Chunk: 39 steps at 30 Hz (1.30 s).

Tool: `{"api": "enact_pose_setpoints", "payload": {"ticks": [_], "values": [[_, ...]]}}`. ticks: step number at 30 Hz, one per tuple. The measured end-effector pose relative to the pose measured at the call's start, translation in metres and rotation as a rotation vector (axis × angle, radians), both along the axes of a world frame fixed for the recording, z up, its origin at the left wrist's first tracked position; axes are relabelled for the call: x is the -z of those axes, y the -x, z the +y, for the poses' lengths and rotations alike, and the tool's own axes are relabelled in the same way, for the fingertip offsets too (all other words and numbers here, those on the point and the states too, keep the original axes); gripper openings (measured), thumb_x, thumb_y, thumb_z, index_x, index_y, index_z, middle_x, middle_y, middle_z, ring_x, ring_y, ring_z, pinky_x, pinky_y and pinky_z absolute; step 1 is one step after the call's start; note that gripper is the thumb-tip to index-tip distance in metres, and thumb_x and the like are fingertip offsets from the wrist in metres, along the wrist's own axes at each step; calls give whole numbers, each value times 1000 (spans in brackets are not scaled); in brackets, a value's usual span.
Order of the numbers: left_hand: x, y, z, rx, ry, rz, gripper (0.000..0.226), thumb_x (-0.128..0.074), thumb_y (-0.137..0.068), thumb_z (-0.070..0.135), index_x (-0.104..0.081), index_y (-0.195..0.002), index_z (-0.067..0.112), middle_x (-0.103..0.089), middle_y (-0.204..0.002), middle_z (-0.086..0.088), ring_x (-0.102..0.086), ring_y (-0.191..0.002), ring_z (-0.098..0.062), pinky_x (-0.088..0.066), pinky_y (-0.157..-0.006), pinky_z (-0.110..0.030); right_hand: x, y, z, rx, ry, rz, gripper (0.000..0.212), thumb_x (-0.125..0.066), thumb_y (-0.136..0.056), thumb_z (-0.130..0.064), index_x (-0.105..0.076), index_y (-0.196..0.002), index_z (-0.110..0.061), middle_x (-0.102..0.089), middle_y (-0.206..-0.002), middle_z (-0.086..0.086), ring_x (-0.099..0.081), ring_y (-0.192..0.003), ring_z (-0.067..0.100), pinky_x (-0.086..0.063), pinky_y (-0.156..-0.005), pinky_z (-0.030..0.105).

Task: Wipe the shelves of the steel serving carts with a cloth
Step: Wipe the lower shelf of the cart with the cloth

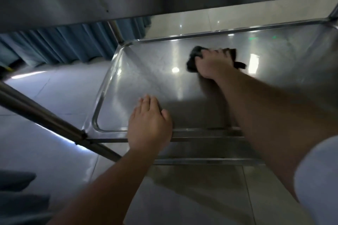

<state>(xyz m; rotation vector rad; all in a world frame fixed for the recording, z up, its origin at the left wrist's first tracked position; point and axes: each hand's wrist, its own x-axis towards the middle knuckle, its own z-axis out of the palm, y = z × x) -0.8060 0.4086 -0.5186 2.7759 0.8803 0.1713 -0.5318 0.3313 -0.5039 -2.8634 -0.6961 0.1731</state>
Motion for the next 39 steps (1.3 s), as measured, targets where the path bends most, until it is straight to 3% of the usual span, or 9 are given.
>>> {"api": "enact_pose_setpoints", "payload": {"ticks": [3,5,10,15,19,25,32,36,39], "values": [[3,-1,0,-44,26,-65,69,-22,-105,43,-17,-167,13,-19,-175,-8,-14,-162,-22,-14,-131,-39,-5,59,60,-304,-22,-7,54,-32,-102,-52,-53,-144,-26,-49,-153,8,-41,-141,32,-23,-119,51],[3,0,-1,-96,55,-188,72,-22,-102,43,-14,-167,11,-18,-174,-11,-16,-161,-22,-16,-129,-38,-3,101,59,-487,-50,59,58,-31,-105,-55,-40,-156,-31,-34,-166,-1,-26,-154,26,-11,-126,49],[0,8,-7,-148,121,-376,75,-17,-99,41,-16,-167,11,-19,-174,-8,-13,-161,-16,-12,-131,-34,-3,153,-45,-585,-84,85,58,-26,-107,-59,-25,-162,-38,-16,-172,-12,-5,-159,14,1,-129,43],[0,8,-8,-69,88,-186,62,-22,-108,38,-28,-164,11,-27,-172,-9,-19,-160,-23,-11,-128,-36,-10,139,-140,-443,6,168,63,-19,-100,-69,-18,-161,-49,-6,-170,-25,6,-156,-1,8,-127,31],[0,3,-6,-28,8,-93,60,-18,-104,39,-52,-146,11,-52,-152,-12,-41,-147,-29,-31,-126,-46,-3,144,-117,-303,24,66,61,-16,-106,-62,-15,-163,-41,-8,-172,-16,0,-159,11,4,-129,41],[-5,2,-2,-46,0,-127,37,-32,-101,33,-59,-122,16,-59,-130,-9,-51,-120,-30,-46,-103,-47,-3,166,-74,-521,-23,85,61,-18,-108,-60,-17,-164,-39,-8,-173,-12,1,-160,13,4,-129,43],[-17,-5,-8,-100,-36,25,23,-45,-98,19,-59,-117,15,-62,-123,-9,-56,-115,-31,-45,-100,-45,-5,99,-218,-202,23,39,62,-24,-105,-60,-25,-163,-37,-18,-172,-10,-13,-158,16,-4,-128,40],[-32,-32,-48,-18,-66,65,42,-44,-98,15,-54,-139,14,-57,-142,-10,-52,-131,-32,-38,-111,-45,0,57,-283,132,44,24,65,-24,-102,-60,-29,-162,-34,-24,-171,-5,-21,-157,24,-10,-128,48],[-39,-62,-105,118,1,22,49,-39,-106,24,-41,-155,17,-44,-160,-8,-42,-144,-29,-34,-118,-44,0,62,-267,117,33,10,67,-18,-102,-60,-29,-162,-31,-22,-171,-5,-20,-157,26,-10,-127,50]]}}
